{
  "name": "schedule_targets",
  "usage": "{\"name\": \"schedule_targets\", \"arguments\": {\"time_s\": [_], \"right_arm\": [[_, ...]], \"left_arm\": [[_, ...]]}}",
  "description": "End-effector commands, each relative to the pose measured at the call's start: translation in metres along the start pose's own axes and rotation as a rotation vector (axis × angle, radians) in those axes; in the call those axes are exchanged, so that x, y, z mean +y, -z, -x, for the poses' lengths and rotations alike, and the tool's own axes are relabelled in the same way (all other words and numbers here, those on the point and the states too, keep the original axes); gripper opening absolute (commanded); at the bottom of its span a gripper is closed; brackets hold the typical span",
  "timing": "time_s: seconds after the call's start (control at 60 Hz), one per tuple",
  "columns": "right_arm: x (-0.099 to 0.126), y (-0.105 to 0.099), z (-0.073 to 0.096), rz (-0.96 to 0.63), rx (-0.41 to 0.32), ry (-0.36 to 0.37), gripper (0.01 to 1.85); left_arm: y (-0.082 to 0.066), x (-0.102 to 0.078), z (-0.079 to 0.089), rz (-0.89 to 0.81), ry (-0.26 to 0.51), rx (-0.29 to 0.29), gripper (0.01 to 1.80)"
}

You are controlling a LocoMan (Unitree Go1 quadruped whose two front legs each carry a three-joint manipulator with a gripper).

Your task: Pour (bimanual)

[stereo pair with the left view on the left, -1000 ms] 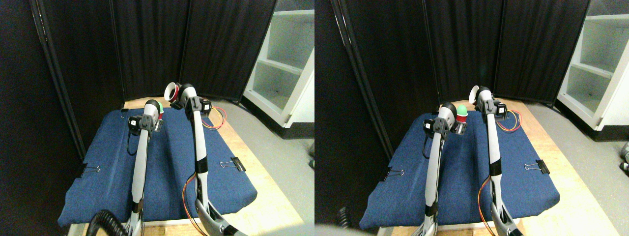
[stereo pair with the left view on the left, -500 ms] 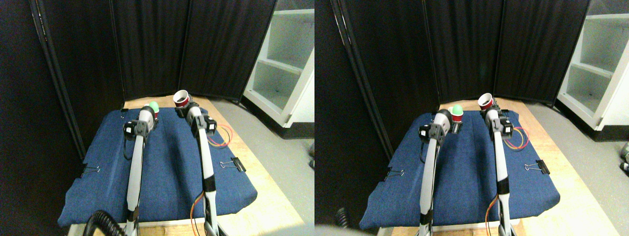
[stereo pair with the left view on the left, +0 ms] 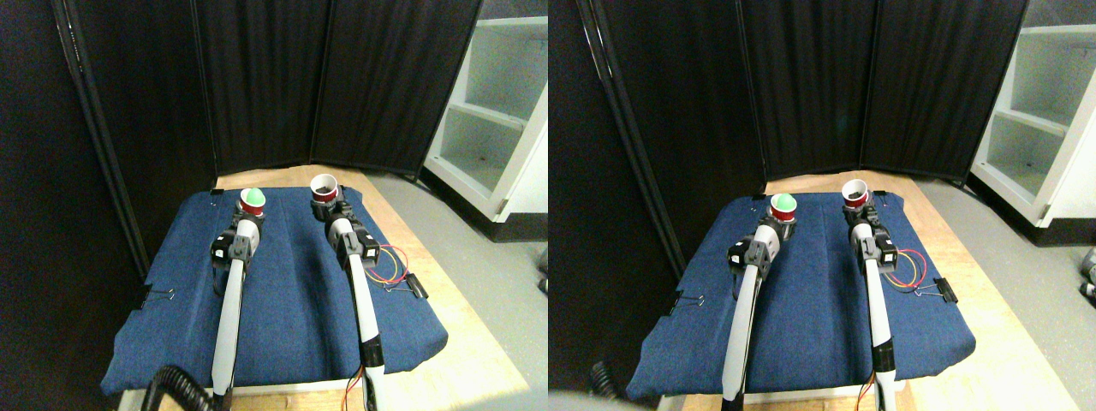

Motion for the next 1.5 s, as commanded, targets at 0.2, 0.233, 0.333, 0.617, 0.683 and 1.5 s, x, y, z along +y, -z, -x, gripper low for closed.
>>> {"name": "schedule_targets", "arguments": {"time_s": [0.2, 0.233, 0.333, 0.617, 0.683, 1.5], "right_arm": [[-0.018, 0.004, -0.004, -0.016, -0.062, 0.028, 0.01], [-0.020, 0.004, -0.004, -0.021, -0.064, 0.030, 0.01], [-0.025, 0.005, -0.007, -0.049, -0.065, 0.040, 0.01], [-0.048, 0.010, -0.021, -0.070, -0.096, 0.082, 0.01], [-0.055, 0.013, -0.025, -0.084, -0.107, 0.109, 0.01], [-0.098, 0.019, -0.044, -0.209, -0.162, 0.212, 0.01]], "left_arm": [[0.005, 0.024, -0.023, 0.024, -0.012, -0.097, 0.01], [0.005, 0.027, -0.026, 0.025, -0.018, -0.109, 0.01], [0.005, 0.035, -0.033, 0.045, -0.036, -0.137, 0.01], [0.001, 0.050, -0.046, 0.058, -0.062, -0.169, 0.01], [0.001, 0.053, -0.049, 0.054, -0.075, -0.176, 0.01], [-0.004, 0.080, -0.071, 0.060, -0.133, -0.316, 0.01]]}}
